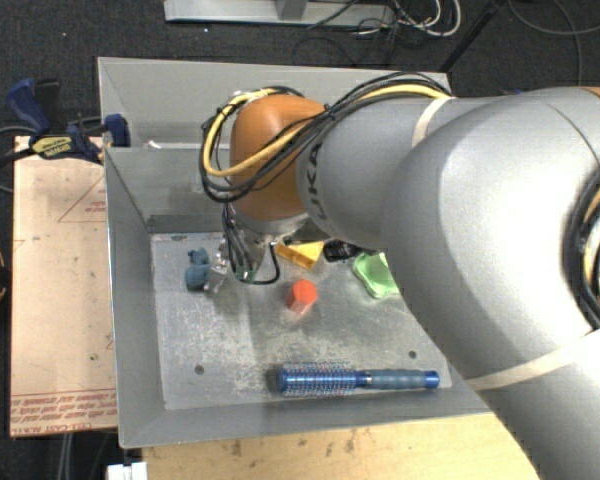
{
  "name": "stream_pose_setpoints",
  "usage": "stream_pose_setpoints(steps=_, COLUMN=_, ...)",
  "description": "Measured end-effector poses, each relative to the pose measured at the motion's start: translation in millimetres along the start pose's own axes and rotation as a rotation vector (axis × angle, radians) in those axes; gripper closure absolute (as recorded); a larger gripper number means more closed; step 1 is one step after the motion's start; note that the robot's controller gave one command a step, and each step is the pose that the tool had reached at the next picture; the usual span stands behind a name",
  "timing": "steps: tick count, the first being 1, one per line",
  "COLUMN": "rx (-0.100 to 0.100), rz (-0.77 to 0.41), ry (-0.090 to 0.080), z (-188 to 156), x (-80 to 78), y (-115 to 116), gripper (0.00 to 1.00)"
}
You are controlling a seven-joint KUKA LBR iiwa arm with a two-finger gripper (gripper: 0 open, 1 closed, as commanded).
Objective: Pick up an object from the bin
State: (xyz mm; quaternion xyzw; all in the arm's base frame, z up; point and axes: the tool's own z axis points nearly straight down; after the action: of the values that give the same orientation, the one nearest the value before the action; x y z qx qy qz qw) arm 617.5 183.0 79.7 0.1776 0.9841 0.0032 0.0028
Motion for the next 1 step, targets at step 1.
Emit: stream_pose_setpoints(steps=1, rx=0.003, rz=-0.002, ry=0.001, z=-34.1, x=-1.3, y=0.9, gripper=1.0)
